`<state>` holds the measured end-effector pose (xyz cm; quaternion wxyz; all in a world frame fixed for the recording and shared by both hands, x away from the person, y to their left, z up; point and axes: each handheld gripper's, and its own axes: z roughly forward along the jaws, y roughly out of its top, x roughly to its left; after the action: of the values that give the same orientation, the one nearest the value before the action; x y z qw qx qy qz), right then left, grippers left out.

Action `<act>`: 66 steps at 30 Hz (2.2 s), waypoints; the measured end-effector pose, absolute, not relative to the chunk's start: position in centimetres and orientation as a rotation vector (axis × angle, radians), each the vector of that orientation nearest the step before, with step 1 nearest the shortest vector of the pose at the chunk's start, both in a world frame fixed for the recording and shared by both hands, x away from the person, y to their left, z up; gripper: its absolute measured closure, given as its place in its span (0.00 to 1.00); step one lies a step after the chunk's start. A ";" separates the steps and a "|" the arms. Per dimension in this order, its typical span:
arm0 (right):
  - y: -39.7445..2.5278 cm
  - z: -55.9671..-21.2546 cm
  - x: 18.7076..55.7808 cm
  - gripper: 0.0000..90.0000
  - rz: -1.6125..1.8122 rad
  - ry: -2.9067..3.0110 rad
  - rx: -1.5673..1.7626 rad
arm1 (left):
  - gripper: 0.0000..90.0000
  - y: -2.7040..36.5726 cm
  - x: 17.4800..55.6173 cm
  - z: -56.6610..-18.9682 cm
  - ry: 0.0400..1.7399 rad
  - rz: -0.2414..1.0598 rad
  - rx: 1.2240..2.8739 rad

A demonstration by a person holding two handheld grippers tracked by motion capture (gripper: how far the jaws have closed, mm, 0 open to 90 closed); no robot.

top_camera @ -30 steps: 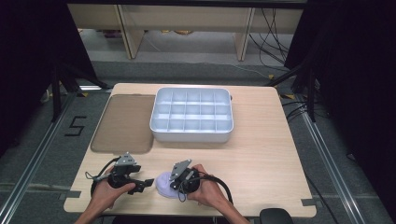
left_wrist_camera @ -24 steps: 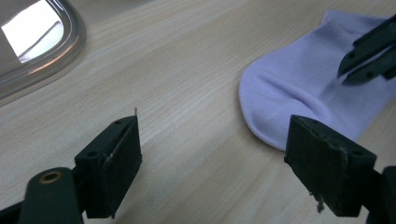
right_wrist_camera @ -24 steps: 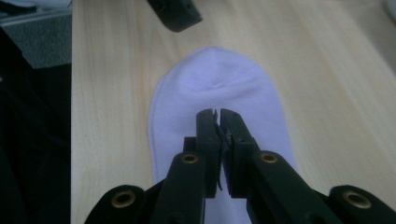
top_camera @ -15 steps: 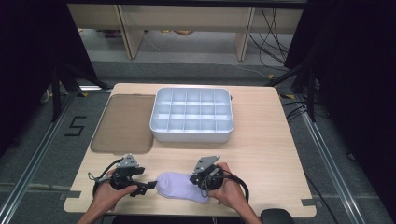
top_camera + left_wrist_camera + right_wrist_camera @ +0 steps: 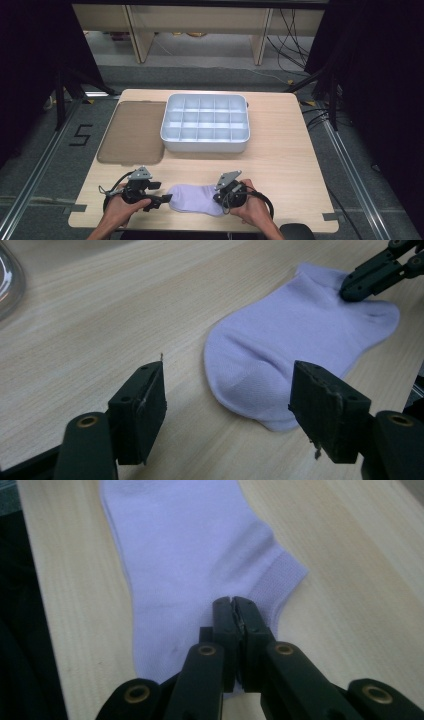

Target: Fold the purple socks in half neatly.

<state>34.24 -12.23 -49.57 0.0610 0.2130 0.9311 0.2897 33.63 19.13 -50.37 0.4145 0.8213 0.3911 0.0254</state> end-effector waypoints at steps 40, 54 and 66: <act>-12.2 -49.6 35.3 0.98 0.876 2.775 0.656 | 0.87 15.7 32.2 -51.2 0.824 0.195 2.181; -13.0 -48.5 33.7 0.97 0.887 2.759 0.705 | 0.89 16.5 32.0 -50.5 0.796 0.196 2.160; -12.0 -49.6 34.1 0.97 0.869 2.788 0.665 | 0.89 16.8 31.7 -49.2 0.766 0.185 2.119</act>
<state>34.09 -12.03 -49.59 0.0735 0.2213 0.9284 0.2893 31.67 16.75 -49.17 0.4265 0.8478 0.3063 0.0741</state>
